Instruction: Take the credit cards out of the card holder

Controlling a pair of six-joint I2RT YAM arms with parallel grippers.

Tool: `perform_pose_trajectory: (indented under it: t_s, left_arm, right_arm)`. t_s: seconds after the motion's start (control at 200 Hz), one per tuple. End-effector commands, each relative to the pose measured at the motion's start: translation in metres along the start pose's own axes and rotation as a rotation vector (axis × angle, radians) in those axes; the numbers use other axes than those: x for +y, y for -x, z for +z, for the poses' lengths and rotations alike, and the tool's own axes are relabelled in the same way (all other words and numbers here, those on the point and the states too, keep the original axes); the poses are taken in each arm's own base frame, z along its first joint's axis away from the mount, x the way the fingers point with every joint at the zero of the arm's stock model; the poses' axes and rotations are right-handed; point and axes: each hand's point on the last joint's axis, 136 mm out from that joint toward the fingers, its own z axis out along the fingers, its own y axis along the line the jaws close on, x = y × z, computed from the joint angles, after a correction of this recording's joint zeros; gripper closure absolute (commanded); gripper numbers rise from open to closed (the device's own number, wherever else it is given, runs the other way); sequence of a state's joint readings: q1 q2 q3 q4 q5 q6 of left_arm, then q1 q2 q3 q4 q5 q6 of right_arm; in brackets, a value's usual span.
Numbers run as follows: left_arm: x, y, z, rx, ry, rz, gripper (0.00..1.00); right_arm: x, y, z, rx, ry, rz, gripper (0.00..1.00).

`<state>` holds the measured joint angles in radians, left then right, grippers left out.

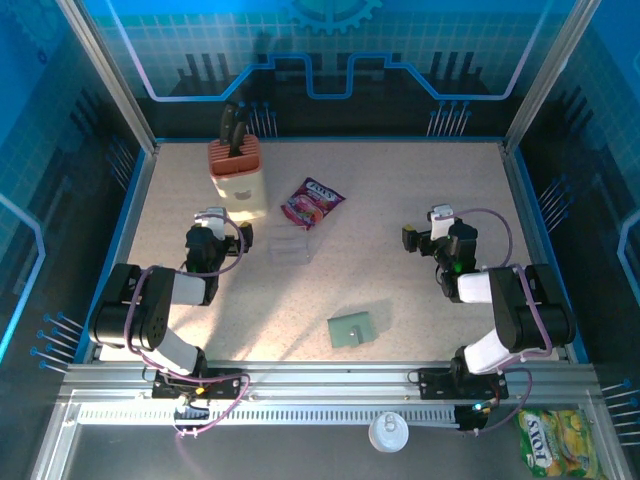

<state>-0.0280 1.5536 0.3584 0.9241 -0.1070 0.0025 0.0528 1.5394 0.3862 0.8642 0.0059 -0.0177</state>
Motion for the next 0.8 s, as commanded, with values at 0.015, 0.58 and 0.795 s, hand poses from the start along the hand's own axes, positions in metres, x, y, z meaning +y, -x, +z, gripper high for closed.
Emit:
perform_pose_trajectory:
  t_s: [0.015, 0.58, 0.795]
  left_arm:
    - [-0.002, 0.012, 0.003, -0.027, -0.016, 0.009, 0.01]
    - [-0.001, 0.012, 0.003, -0.031, -0.014, 0.008, 0.01]
    - [-0.001, 0.018, -0.002, -0.038, -0.007, 0.009, 0.01]
  right_arm:
    - [-0.003, 0.011, 0.002, -0.030, 0.002, 0.009, 0.00]
    - [-0.003, 0.012, 0.002, -0.034, -0.009, 0.000, 0.00]
    - [0.004, 0.021, -0.004, -0.046, -0.014, -0.041, 0.00]
